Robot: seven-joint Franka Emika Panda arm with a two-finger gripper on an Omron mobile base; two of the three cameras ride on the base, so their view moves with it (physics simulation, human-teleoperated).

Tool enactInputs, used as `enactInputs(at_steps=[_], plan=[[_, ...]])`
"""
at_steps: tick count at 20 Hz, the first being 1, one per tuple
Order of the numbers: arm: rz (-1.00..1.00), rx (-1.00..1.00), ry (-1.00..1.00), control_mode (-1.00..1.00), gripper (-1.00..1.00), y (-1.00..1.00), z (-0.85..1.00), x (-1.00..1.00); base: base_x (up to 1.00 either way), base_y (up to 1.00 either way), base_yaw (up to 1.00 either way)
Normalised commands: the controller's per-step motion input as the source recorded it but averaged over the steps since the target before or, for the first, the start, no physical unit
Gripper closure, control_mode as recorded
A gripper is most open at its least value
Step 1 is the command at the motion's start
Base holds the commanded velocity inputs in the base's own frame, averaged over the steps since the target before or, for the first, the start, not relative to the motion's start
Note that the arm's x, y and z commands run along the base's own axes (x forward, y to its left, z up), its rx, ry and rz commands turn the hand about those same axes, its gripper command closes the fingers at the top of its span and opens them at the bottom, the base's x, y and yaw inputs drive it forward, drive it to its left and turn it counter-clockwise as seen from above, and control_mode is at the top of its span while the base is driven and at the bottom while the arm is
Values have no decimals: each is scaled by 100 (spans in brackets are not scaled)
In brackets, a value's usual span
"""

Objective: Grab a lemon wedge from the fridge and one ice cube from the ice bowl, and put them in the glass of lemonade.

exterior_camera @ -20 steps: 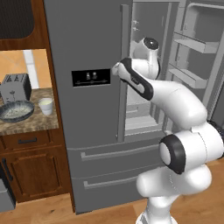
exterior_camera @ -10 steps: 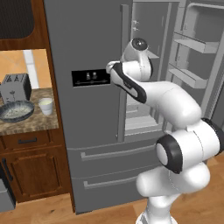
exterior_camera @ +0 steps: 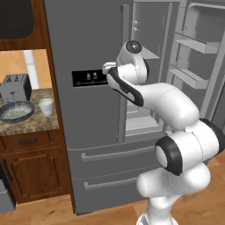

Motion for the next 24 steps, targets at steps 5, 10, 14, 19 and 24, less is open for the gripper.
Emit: enactInputs(at_steps=[5,10,14,19,24], plan=[[-1,0,0,-100,-100,-10,-6,22,0,0,0],[0,0,0,-100,100,0,-3,32,0,0,0],[0,0,0,-100,100,0,-1,30,0,0,0],[0,0,0,-100,100,0,0,17,0,0,0],[0,0,0,-100,100,0,0,8,0,0,0]])
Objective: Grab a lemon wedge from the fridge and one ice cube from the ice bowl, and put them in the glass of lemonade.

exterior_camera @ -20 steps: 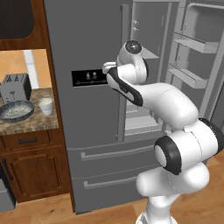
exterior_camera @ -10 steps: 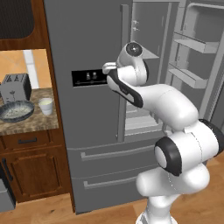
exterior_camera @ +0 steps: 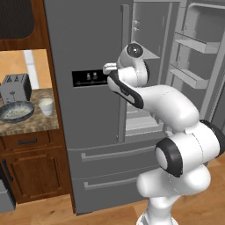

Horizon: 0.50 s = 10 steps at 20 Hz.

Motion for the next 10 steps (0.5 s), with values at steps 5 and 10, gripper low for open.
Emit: enactInputs(at_steps=[5,10], plan=[[9,0,0,-100,100,37,0,-6,0,0,0],[25,0,0,-100,100,94,14,-50,0,0,0]])
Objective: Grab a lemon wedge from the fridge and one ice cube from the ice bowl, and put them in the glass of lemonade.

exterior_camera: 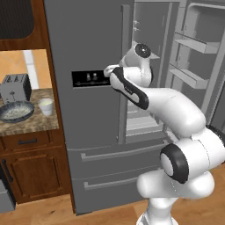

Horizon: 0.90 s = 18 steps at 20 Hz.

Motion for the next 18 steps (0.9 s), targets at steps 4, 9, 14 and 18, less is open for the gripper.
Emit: enactInputs(at_steps=[4,9,14,18], plan=[[31,-3,0,-100,100,100,29,-77,0,0,0],[27,-15,0,-100,100,100,33,-93,0,0,0],[20,-21,0,-100,100,100,39,-94,0,0,0],[21,-17,1,-100,100,100,37,-91,0,0,0]])
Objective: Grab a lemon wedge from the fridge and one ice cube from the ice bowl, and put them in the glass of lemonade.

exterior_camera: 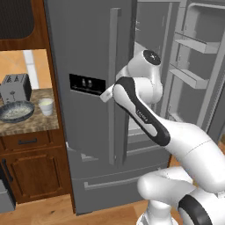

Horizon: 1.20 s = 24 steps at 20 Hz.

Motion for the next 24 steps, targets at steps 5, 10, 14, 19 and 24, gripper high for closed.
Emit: enactInputs(at_steps=[5,10,14,19,24], plan=[[21,-14,2,-100,100,100,41,-91,0,0,0],[18,-8,0,-100,100,86,38,-99,0,0,0],[-4,0,-6,-100,100,-1,30,-100,0,0,0],[-18,2,-13,-100,100,-31,58,-100,0,0,0],[-19,19,-3,-100,100,-73,57,-74,0,0,0]])
